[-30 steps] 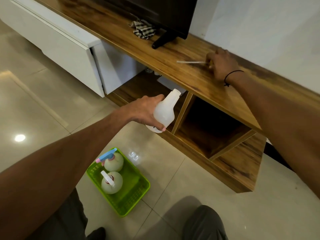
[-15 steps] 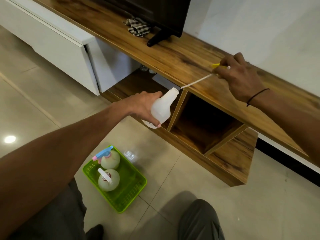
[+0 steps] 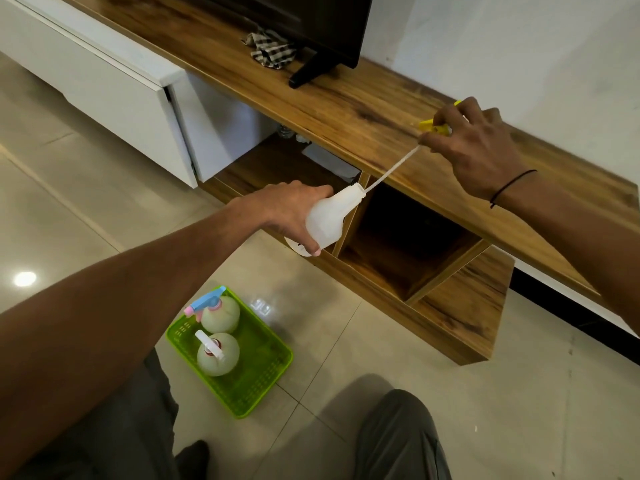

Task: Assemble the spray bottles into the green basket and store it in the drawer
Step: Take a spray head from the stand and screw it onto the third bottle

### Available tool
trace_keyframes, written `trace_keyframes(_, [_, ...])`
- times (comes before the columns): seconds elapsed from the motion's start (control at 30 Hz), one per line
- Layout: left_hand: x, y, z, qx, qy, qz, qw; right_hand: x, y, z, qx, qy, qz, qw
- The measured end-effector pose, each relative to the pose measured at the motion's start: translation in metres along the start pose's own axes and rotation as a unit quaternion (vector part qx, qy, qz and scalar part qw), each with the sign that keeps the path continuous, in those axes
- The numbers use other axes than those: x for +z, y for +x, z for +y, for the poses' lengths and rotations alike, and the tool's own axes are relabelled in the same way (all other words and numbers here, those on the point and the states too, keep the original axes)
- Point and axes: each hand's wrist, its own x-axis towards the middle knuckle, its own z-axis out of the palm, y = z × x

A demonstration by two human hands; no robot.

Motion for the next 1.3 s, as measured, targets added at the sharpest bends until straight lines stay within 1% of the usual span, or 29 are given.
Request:
trace_keyframes(0.17, [0.000, 0.002, 0.008, 0.005, 0.015, -0.004, 1.000, -0.001, -0.002, 0.001, -0.011, -0.016, -0.005, 1.000])
trace_keyframes(0.3, [-0.001, 0.006, 0.010, 0.005, 0.004, -0.001, 1.000, -0.005, -0.005, -0.006, -0.046, -0.019, 0.015, 0.999])
trace_keyframes(0.37, [-0.001, 0.008, 0.011, -0.001, -0.005, 0.005, 1.000, -0.008, -0.005, -0.019, -0.049, 0.030, 0.013, 0.998])
trace_keyframes(0.43, [0.000, 0.010, 0.013, -0.009, -0.017, 0.009, 1.000, -0.013, -0.005, -0.033, -0.032, 0.112, -0.010, 0.993])
trace_keyframes(0.53, [-0.001, 0.012, 0.017, -0.010, -0.044, 0.013, 0.999, -0.017, -0.006, -0.049, -0.020, 0.227, -0.042, 0.973])
trace_keyframes(0.67, [-0.004, 0.012, 0.016, 0.002, -0.072, 0.025, 0.997, -0.013, -0.008, -0.058, -0.031, 0.275, -0.070, 0.958])
trace_keyframes(0.77, [-0.004, 0.010, 0.010, 0.014, -0.100, 0.032, 0.994, -0.009, -0.011, -0.059, -0.016, 0.286, -0.065, 0.956])
trace_keyframes(0.87, [-0.004, 0.009, 0.005, 0.022, -0.126, 0.044, 0.991, -0.005, -0.015, -0.059, -0.020, 0.266, -0.047, 0.963])
trace_keyframes(1.17, [-0.006, 0.007, 0.006, 0.045, -0.142, 0.090, 0.985, 0.000, -0.021, -0.072, -0.025, 0.249, 0.016, 0.968])
trace_keyframes(1.23, [-0.007, 0.005, 0.006, 0.049, -0.142, 0.107, 0.983, 0.000, -0.019, -0.072, -0.016, 0.263, 0.021, 0.965])
trace_keyframes(1.3, [-0.007, 0.003, 0.007, 0.057, -0.135, 0.127, 0.981, -0.001, -0.018, -0.072, 0.009, 0.310, 0.014, 0.951])
